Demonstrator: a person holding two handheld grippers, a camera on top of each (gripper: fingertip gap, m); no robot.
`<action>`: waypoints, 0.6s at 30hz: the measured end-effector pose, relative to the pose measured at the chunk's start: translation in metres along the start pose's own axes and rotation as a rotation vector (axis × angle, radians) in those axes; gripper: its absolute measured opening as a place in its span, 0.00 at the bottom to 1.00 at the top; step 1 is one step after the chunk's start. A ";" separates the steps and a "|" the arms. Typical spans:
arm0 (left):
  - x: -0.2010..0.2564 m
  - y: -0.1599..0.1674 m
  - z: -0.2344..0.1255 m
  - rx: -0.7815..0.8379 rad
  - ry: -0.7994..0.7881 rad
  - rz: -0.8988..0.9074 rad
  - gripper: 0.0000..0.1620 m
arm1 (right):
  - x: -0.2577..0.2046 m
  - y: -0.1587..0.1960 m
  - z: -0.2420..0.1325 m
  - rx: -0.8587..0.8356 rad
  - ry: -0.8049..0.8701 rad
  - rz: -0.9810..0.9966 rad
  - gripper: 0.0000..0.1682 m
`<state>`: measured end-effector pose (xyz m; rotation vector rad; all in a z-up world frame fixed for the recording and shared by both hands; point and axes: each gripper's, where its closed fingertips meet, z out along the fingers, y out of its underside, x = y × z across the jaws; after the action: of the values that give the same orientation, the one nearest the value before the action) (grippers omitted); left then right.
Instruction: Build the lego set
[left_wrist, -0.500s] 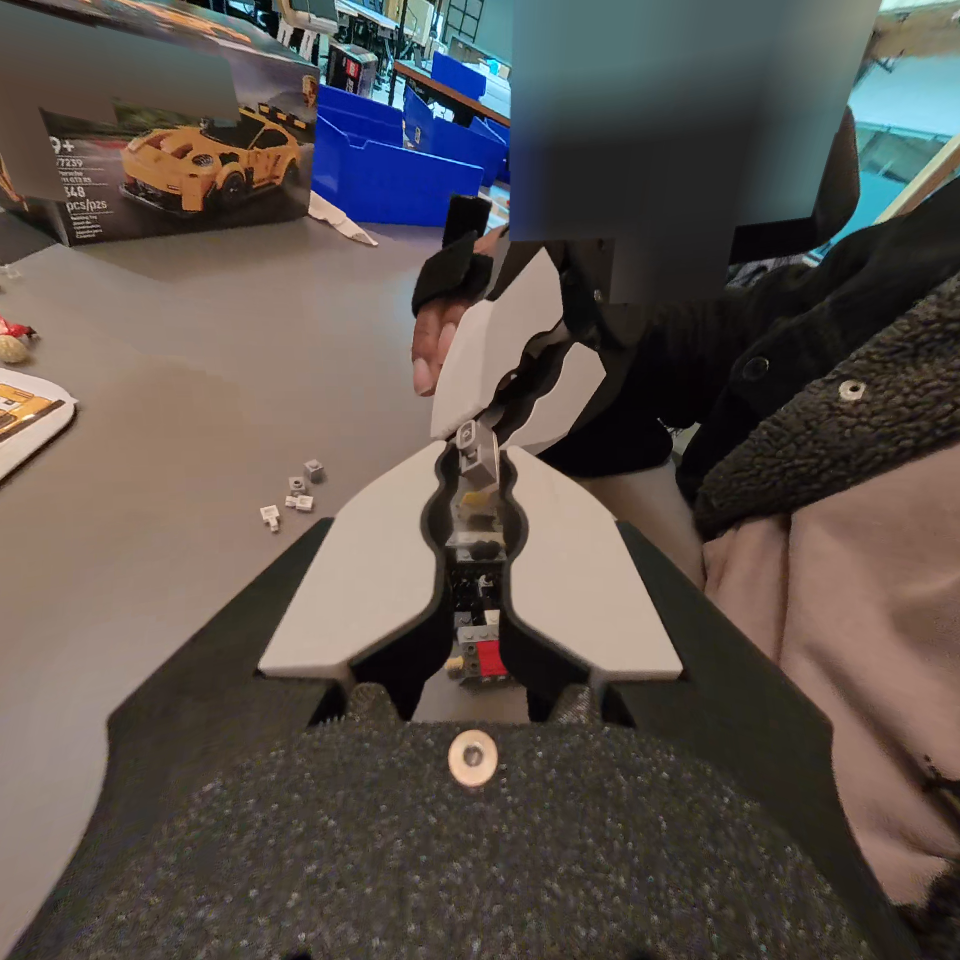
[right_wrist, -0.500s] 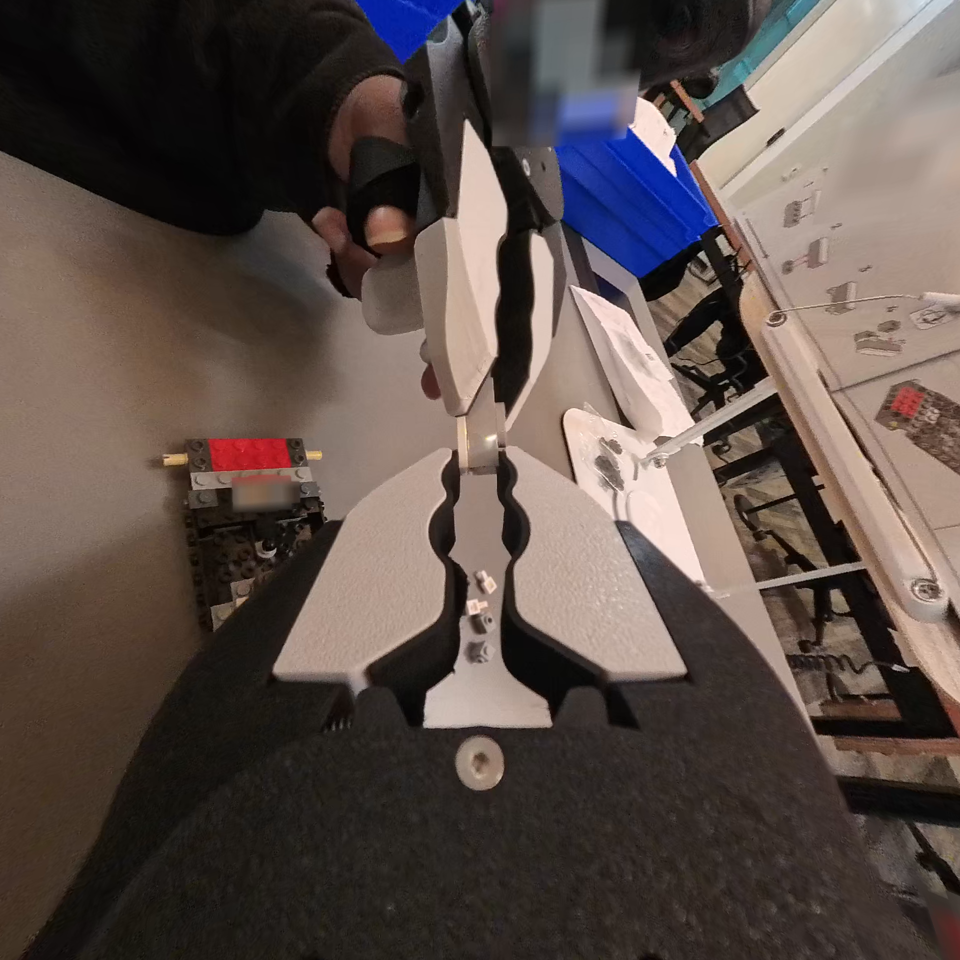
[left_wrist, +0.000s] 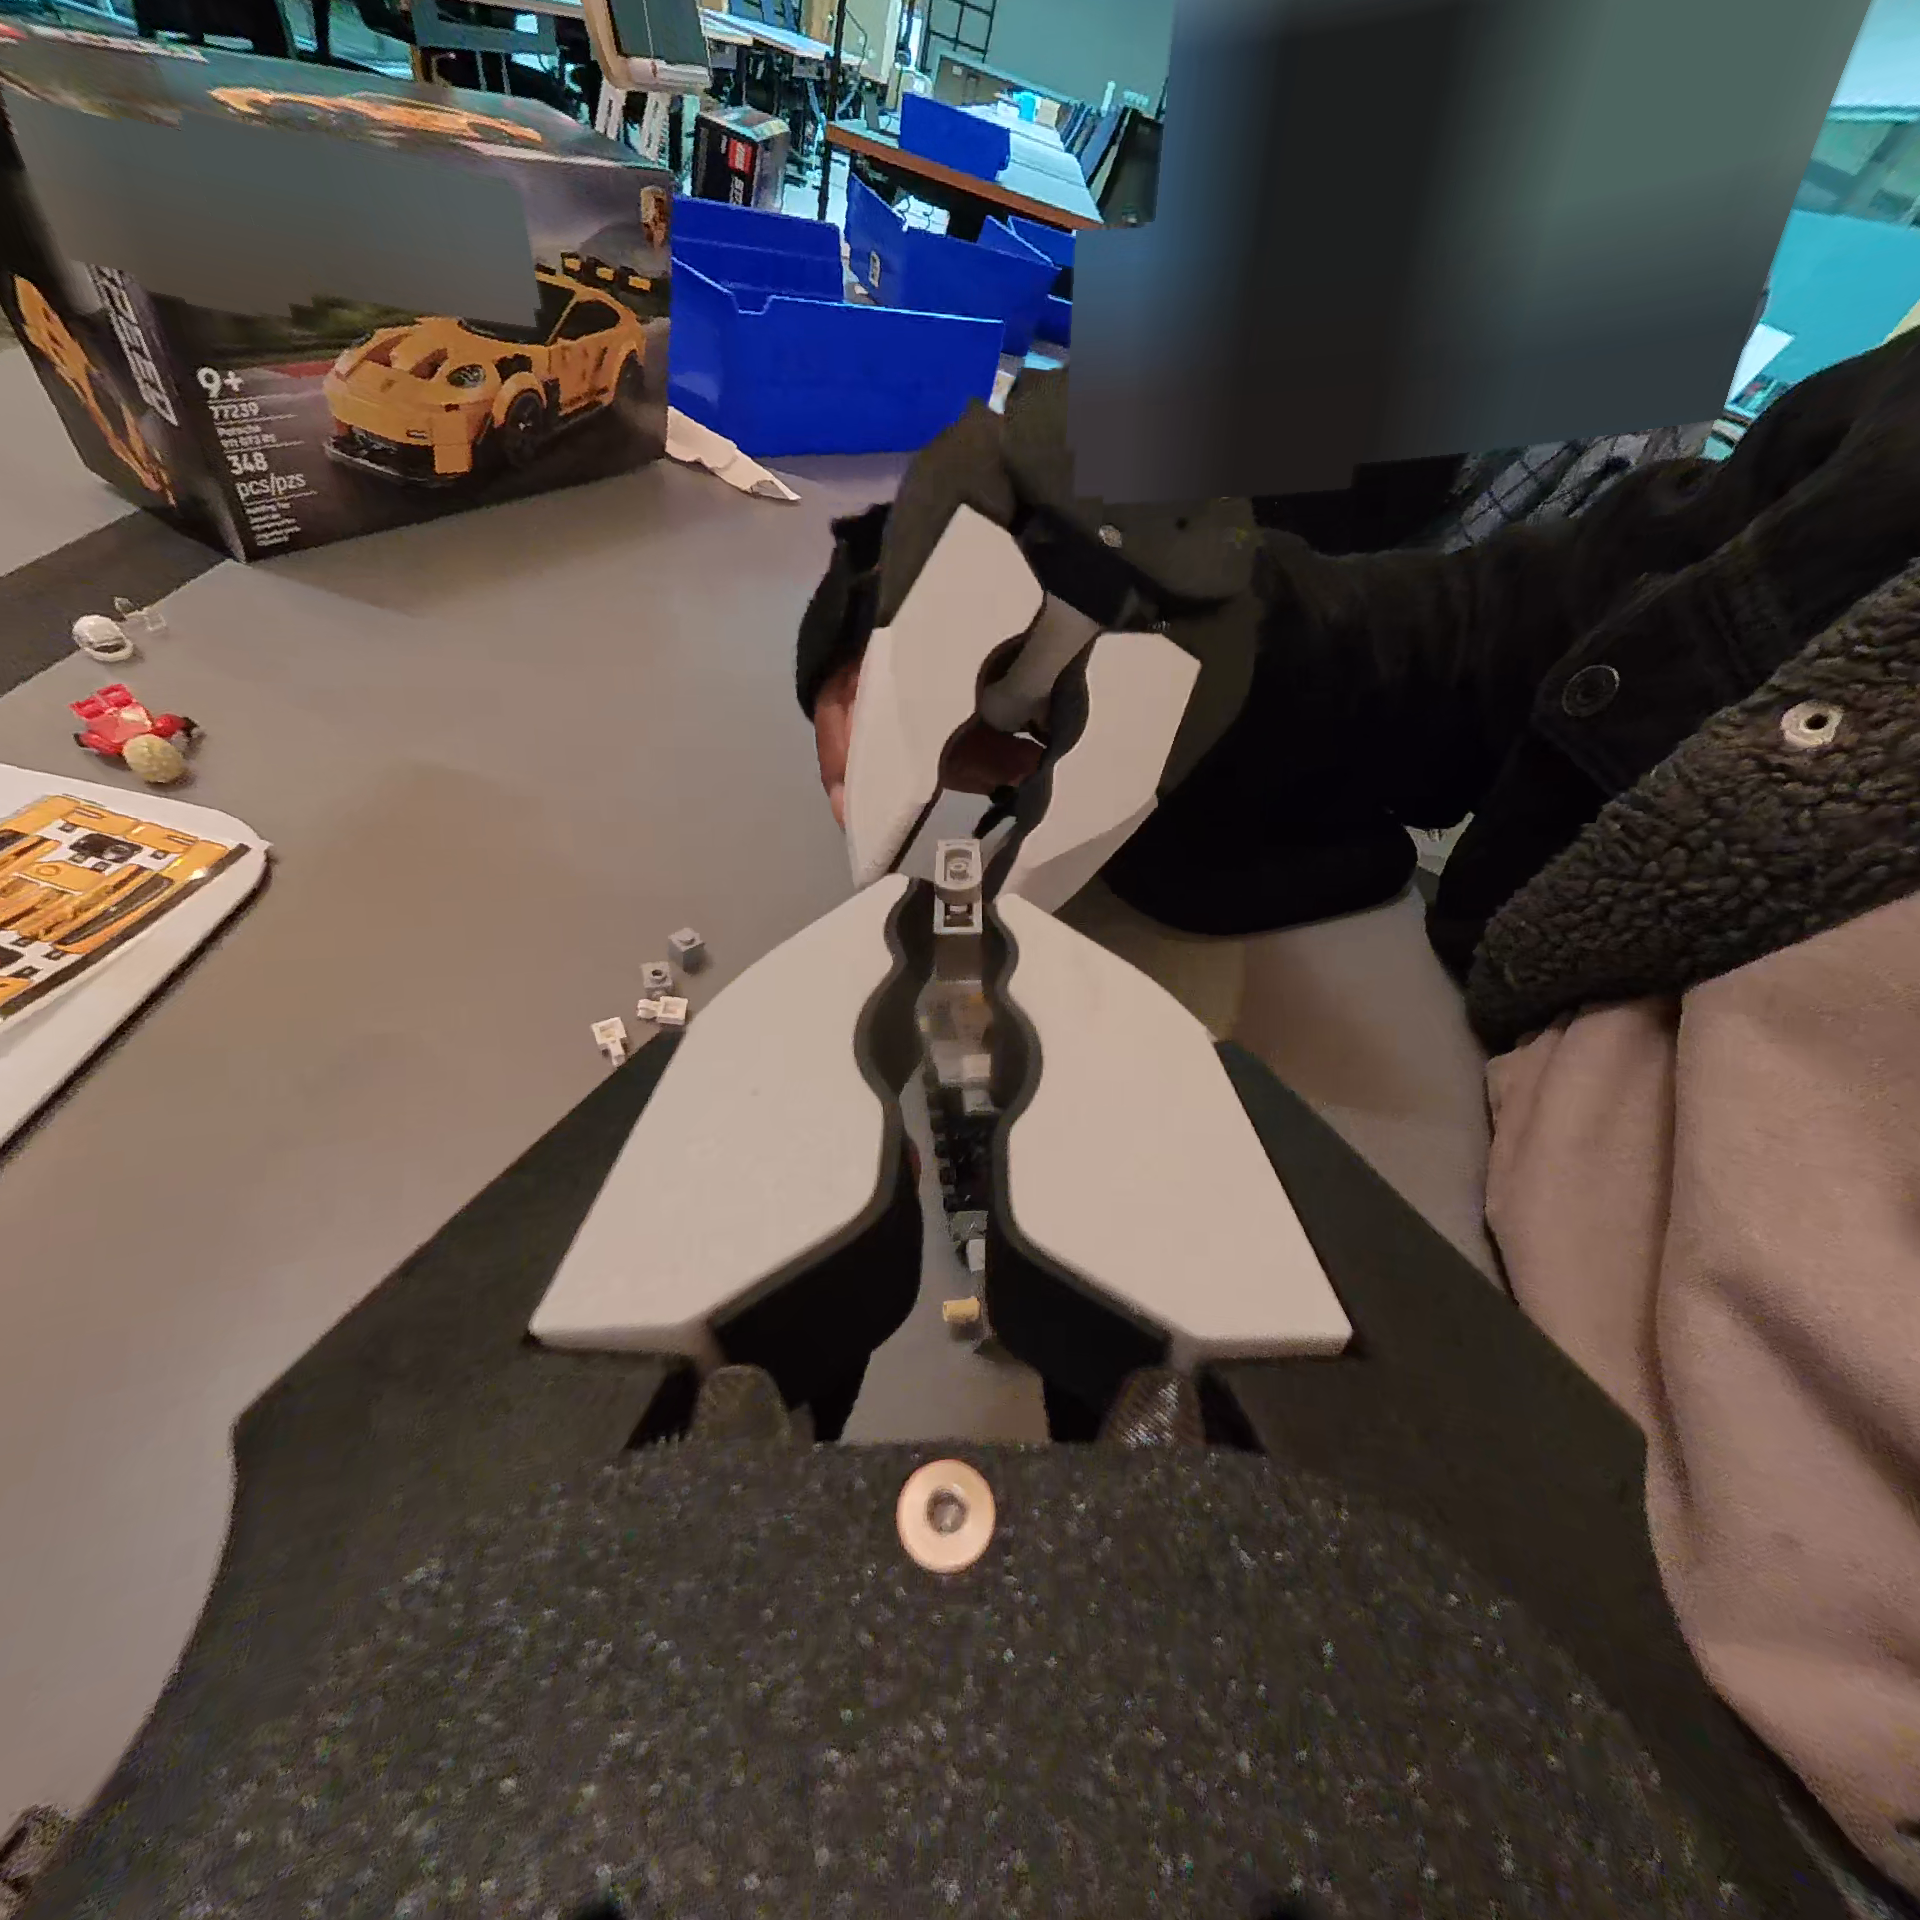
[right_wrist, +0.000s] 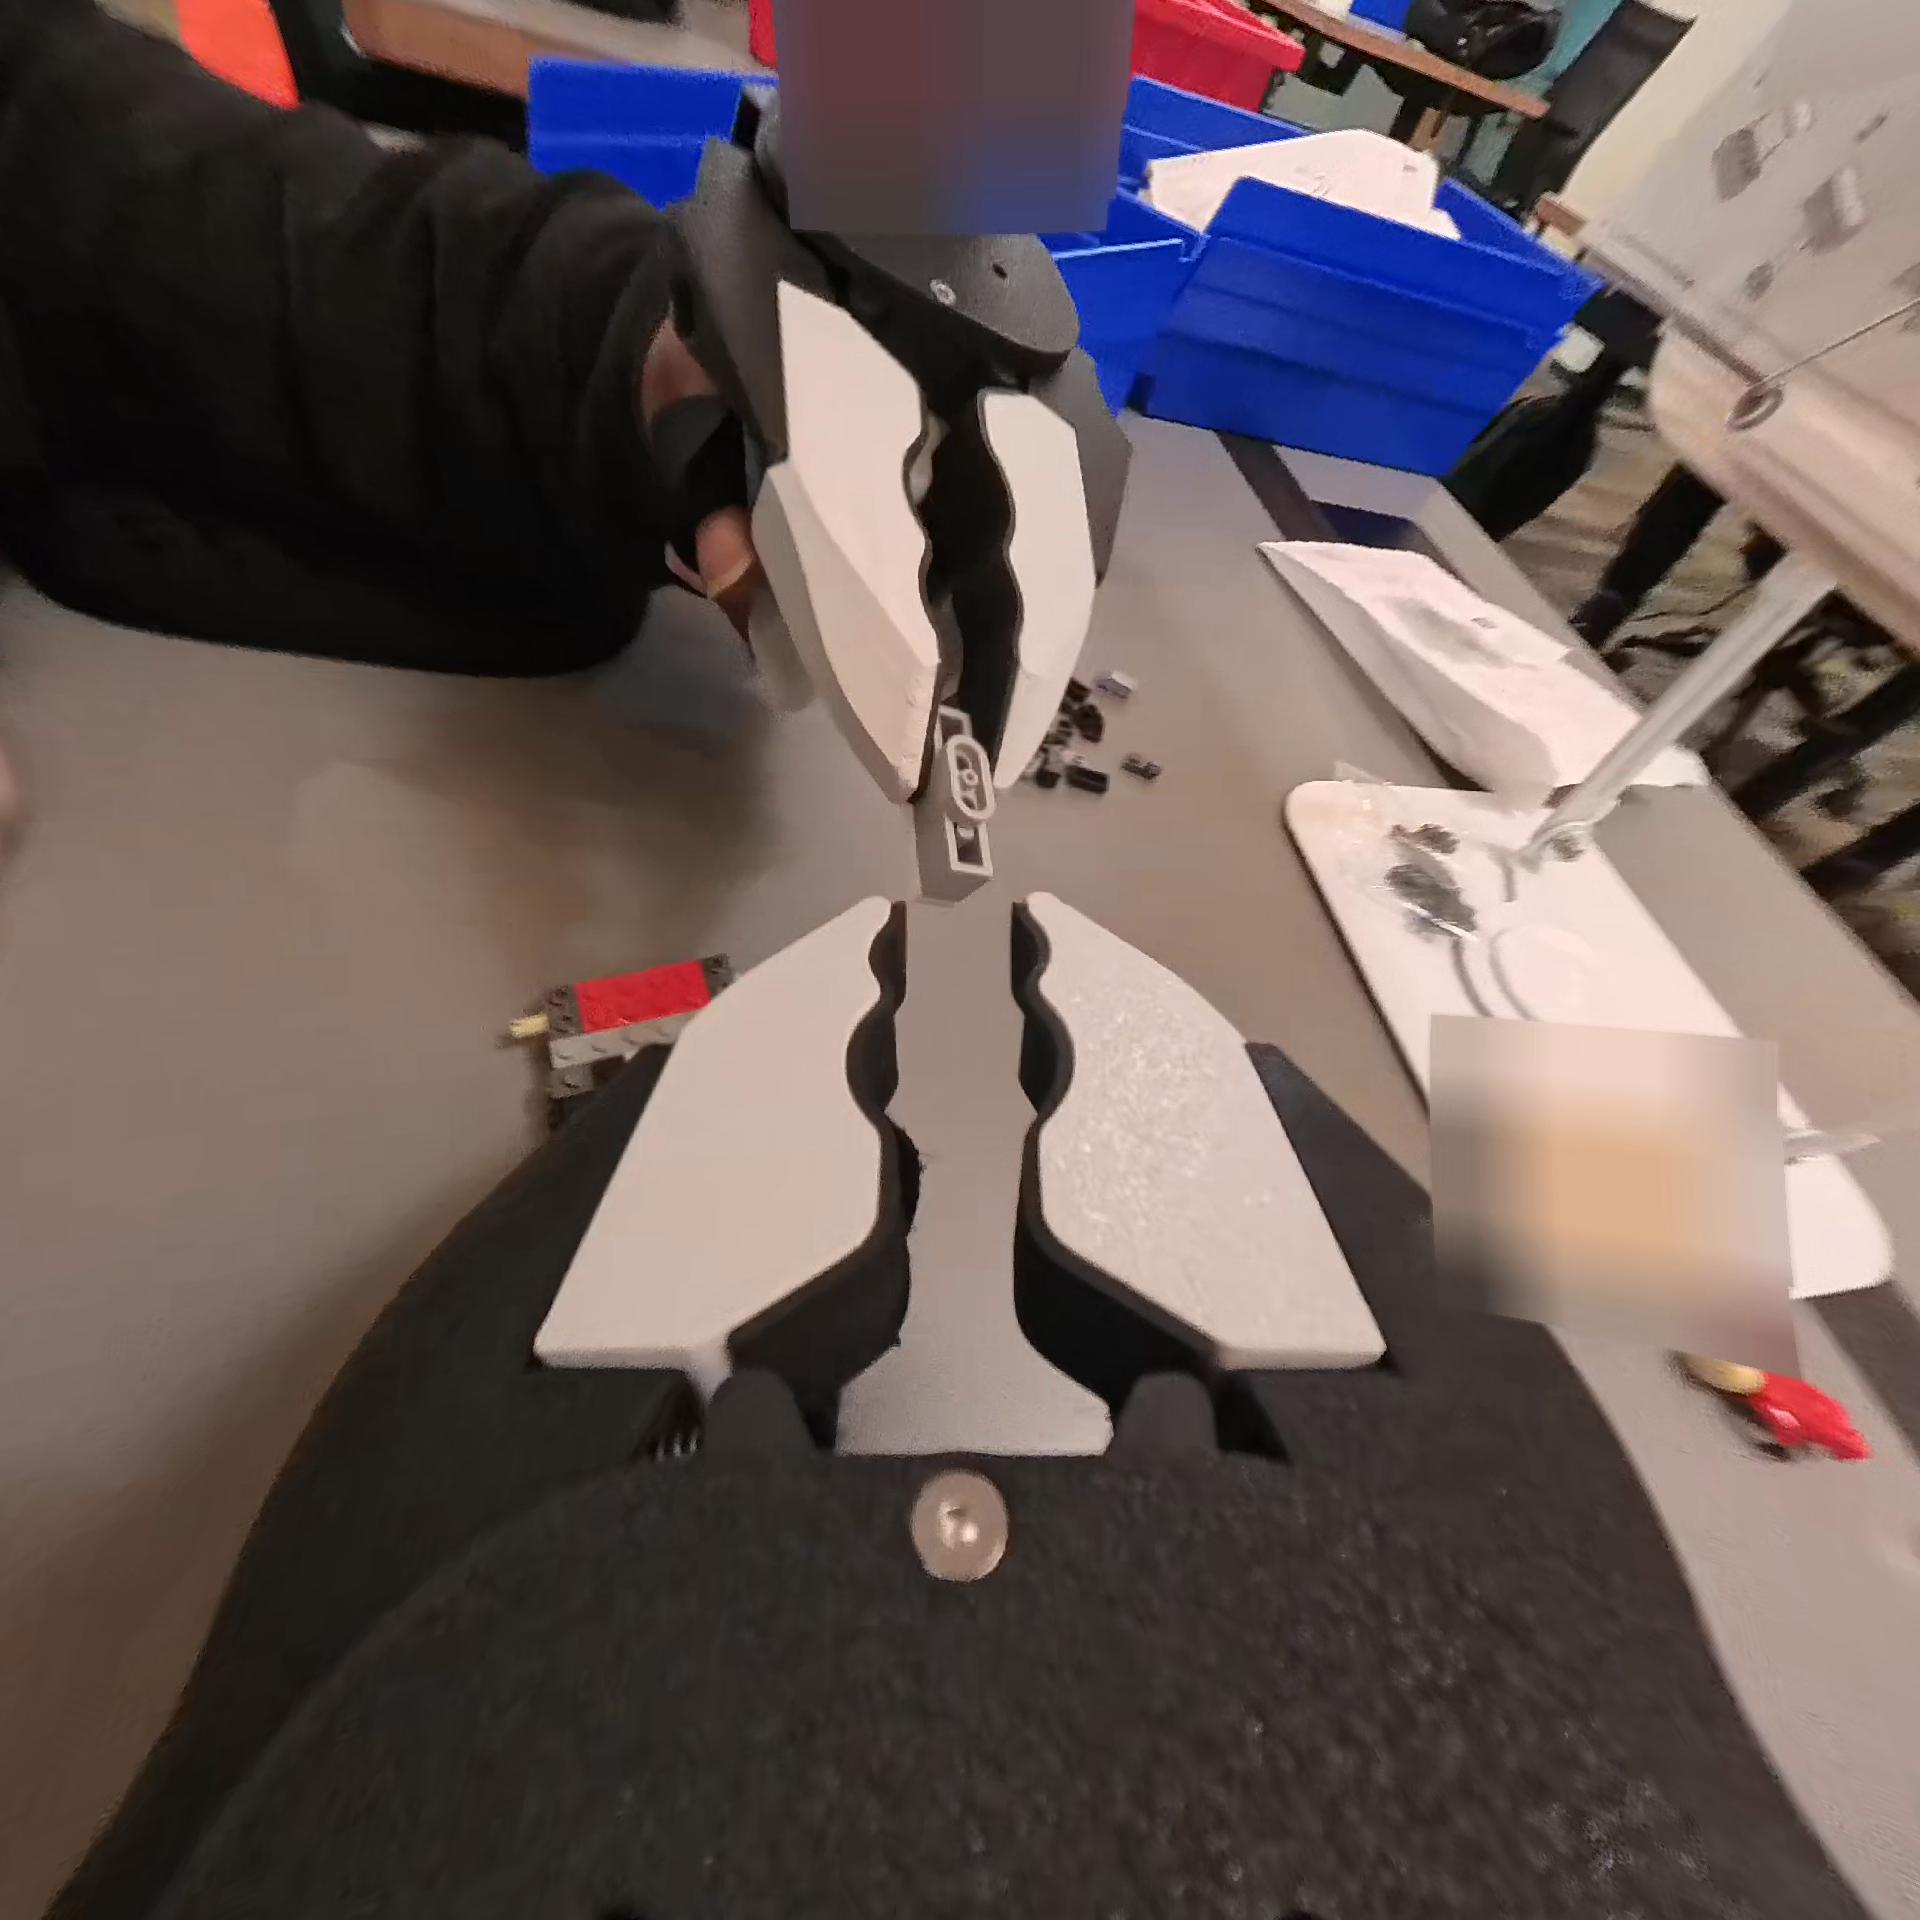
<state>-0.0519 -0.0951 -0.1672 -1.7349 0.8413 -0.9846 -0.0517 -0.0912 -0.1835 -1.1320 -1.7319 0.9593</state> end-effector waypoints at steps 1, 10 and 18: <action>0.000 0.000 0.000 0.000 -0.004 0.008 0.05 | -0.001 -0.001 0.000 0.012 -0.021 0.035 0.11; 0.004 -0.003 0.001 0.007 0.002 0.049 0.05 | -0.006 -0.013 -0.003 0.102 -0.134 0.225 0.05; 0.003 -0.003 0.001 0.013 -0.002 0.055 0.06 | -0.005 -0.014 -0.003 0.116 -0.165 0.289 0.05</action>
<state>-0.0497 -0.0969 -0.1641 -1.6925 0.8745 -0.9496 -0.0523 -0.0998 -0.1714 -1.2789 -1.6428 1.3455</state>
